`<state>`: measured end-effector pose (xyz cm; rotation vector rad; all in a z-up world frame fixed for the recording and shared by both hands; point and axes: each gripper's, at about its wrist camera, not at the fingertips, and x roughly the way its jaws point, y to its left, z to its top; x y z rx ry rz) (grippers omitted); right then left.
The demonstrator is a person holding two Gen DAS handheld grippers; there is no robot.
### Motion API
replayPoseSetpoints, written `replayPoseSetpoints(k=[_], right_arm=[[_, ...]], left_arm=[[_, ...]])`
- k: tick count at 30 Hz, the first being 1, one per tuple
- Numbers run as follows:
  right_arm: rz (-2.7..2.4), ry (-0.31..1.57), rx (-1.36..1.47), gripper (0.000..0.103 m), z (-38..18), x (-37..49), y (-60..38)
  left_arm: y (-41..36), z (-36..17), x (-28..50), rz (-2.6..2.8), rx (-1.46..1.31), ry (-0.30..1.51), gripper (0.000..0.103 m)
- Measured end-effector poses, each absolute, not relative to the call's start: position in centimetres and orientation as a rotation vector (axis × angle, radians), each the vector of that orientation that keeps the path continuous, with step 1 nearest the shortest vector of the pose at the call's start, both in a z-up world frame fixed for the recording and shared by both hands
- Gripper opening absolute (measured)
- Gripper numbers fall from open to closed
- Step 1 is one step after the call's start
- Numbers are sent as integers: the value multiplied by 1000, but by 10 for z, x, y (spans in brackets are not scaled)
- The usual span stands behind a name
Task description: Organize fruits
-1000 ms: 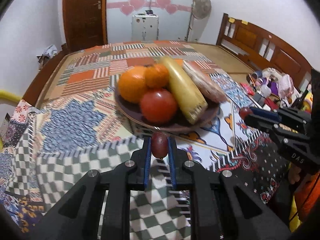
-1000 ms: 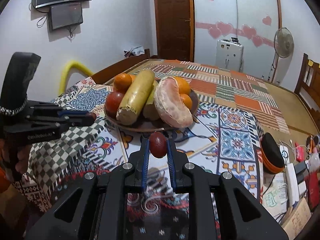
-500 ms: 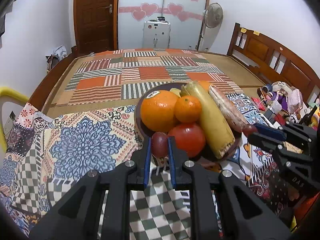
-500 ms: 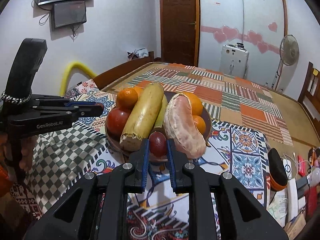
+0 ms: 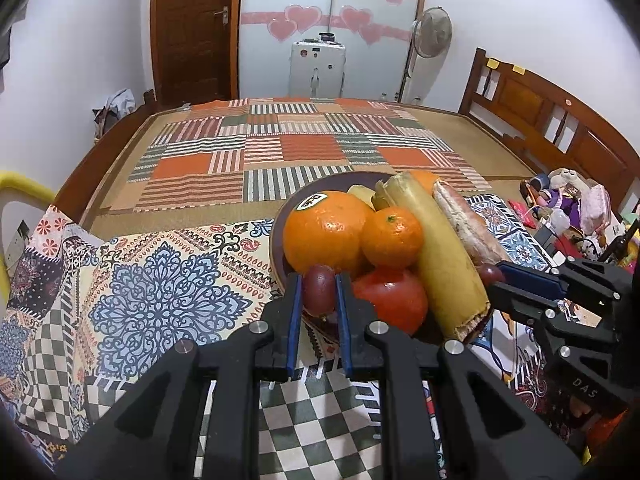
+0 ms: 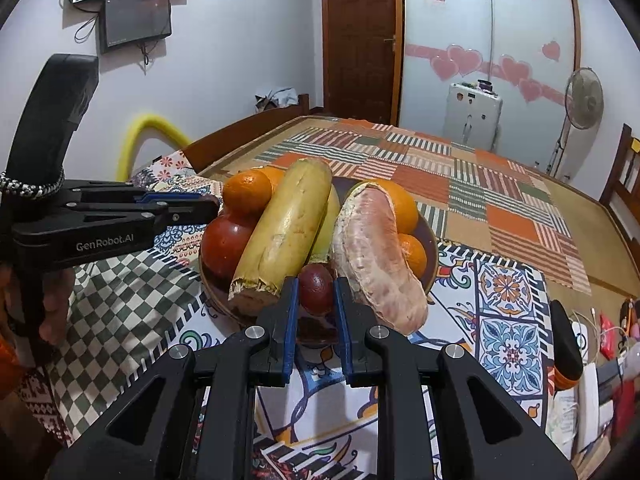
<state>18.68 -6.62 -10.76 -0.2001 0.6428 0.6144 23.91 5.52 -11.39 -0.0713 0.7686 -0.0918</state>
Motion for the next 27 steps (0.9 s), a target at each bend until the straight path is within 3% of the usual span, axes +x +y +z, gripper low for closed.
replayPoseSetpoints(k=[8,13,18,27], right_arm=[[621,649,-192,17,-107,191,-66],[632,651,-178,19,-106,193,-68],[633,633,-168,28,-103,188,-73],[616,554,-126,28,-67,164,-90]], left_arm=[[50,-115,241,-85,-49,771,16],[54,-114,242,-87,-84,784,22],[55,-107,237,-97,-89,769,26],[47,-63,192,-51,-56,638,26]])
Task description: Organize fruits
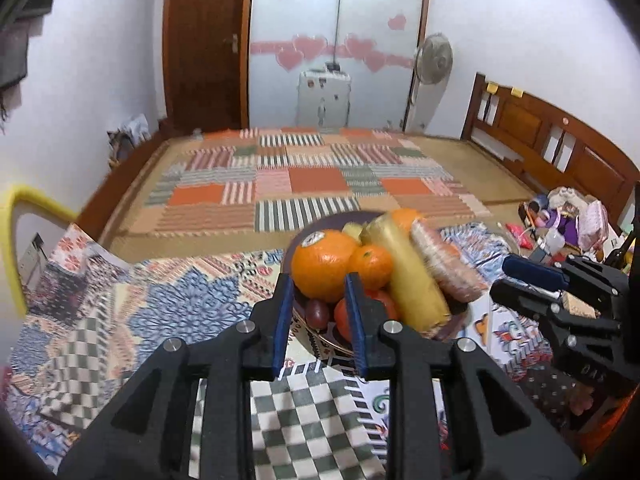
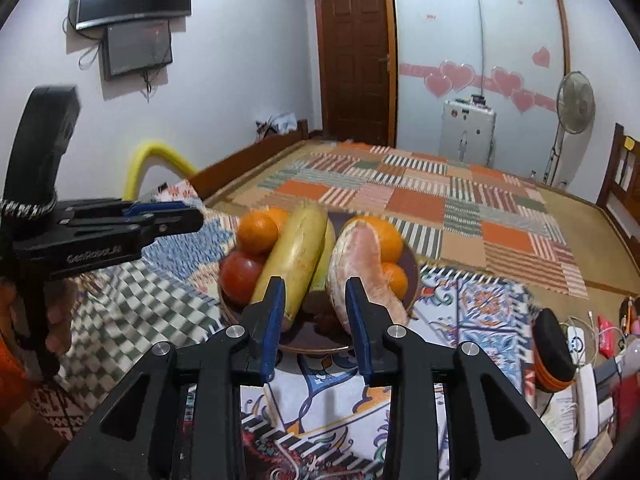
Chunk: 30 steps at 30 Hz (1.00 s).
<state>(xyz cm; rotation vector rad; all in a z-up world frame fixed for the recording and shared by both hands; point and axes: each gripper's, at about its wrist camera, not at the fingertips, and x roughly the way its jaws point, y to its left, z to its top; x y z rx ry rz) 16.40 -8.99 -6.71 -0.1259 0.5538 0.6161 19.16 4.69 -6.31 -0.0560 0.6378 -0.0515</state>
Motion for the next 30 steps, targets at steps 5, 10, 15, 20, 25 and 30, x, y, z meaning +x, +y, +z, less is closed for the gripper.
replayPoseSetpoints(k=[5,10,15,20,25,30], right_arm=[[603,445,-93,28,-24,130,-107],[594,329,-42,29,16,87,-122],[563,222,-27,30,46,36,-128],[538,148,-15,47,59,0,-129],[515,103,4,63,66,-23,-130],[460,63,-2,81,67,-39,-126]], left_arm=[[33,-19,138,-11,-1,499,26],[20,20,83,-11,-7,378,26],[1,51,24,-17,14,263,28],[-11,68,-19,-26,14,190,48],[-16,76,-53,-34,4,141,68],[-18,78,-79,-31,14,112,75]])
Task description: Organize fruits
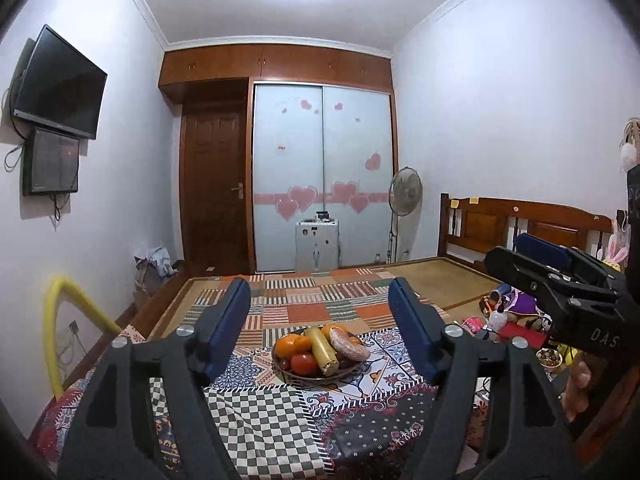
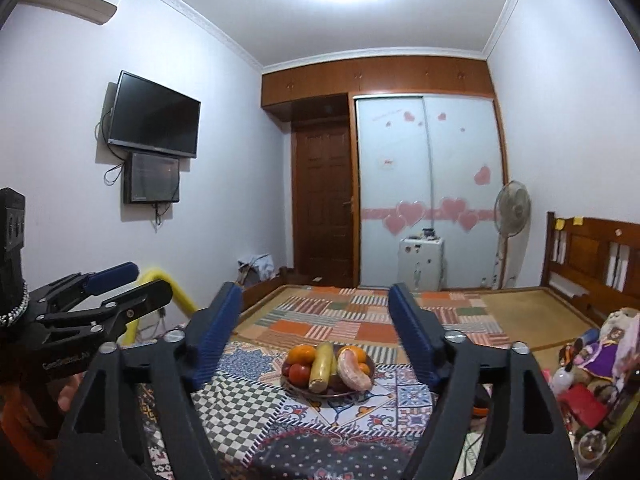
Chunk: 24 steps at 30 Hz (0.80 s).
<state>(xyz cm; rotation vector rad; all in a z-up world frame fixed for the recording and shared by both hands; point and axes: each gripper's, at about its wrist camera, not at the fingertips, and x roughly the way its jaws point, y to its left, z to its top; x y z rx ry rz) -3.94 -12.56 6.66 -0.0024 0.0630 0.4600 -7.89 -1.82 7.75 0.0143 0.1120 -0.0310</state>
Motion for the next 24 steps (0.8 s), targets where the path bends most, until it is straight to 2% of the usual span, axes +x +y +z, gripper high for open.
replayPoseSetpoints(k=[3,6,8,12,24], right_arm=[[448,60,-1,86,66,-41,-126],[435,60,-4,92,64,-50,-130],[417,50,-4,102,62,-54,-131],[405,42,-11,103,58,-62,-132],[411,51,-8,103,53,-67,-137]], left_arm=[[-18,76,-89,-24,10,102,87],[-16,74,-97,-20,-4,101,92],[-17,72,-101,-20,-13,104,95],[-14,70,-104,-2,-17,104,99],[-19,68,-104,11,15,96,101]])
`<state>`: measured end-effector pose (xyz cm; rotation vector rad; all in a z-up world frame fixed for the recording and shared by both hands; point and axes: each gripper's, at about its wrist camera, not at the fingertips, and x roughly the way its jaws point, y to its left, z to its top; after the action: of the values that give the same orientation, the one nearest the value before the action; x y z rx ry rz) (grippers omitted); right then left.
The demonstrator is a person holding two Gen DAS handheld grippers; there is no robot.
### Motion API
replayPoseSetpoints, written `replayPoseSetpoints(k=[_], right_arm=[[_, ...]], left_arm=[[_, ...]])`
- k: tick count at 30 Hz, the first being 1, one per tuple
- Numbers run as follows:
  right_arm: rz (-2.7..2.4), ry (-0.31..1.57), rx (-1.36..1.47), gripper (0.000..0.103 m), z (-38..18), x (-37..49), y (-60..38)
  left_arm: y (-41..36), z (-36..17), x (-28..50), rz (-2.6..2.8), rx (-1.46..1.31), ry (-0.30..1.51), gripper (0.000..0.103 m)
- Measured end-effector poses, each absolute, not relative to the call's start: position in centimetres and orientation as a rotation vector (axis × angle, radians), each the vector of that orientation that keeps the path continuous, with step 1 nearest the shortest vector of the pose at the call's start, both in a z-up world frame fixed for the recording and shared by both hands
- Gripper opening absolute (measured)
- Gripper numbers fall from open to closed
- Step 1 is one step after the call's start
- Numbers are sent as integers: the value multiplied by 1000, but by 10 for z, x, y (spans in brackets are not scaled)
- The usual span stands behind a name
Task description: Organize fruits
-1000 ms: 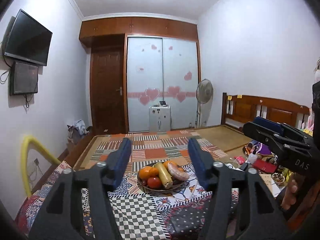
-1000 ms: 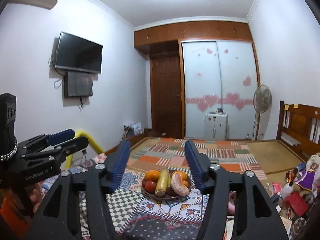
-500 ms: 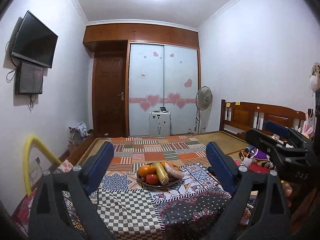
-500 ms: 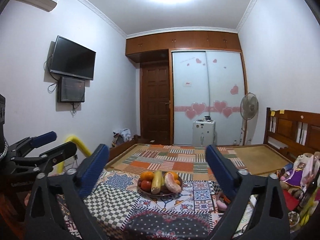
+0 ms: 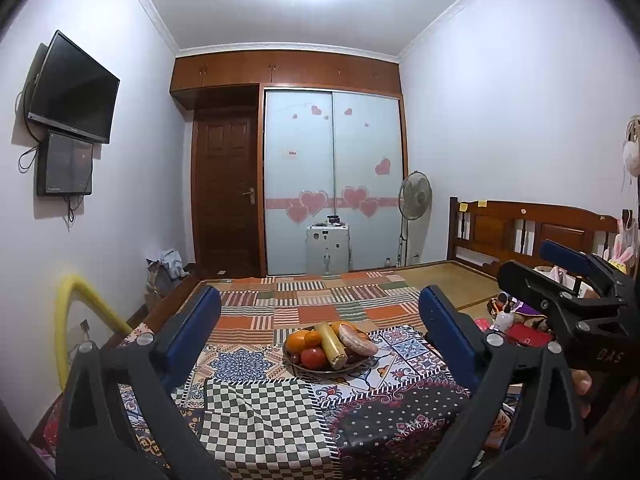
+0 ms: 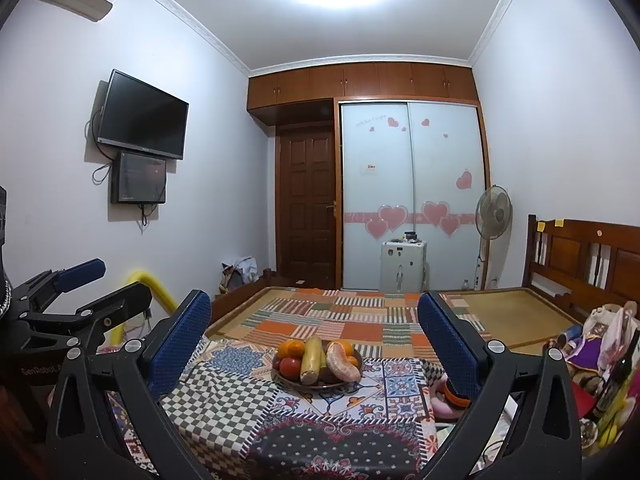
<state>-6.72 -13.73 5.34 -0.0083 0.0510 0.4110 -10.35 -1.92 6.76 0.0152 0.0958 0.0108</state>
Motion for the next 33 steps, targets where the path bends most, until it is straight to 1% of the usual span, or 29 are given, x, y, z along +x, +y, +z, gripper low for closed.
replayPoseSetpoints(k=[33], right_arm=[[404,49,-24,103,59,-72,-135]], left_arm=[[-24,62,-99,4,2,104,103]])
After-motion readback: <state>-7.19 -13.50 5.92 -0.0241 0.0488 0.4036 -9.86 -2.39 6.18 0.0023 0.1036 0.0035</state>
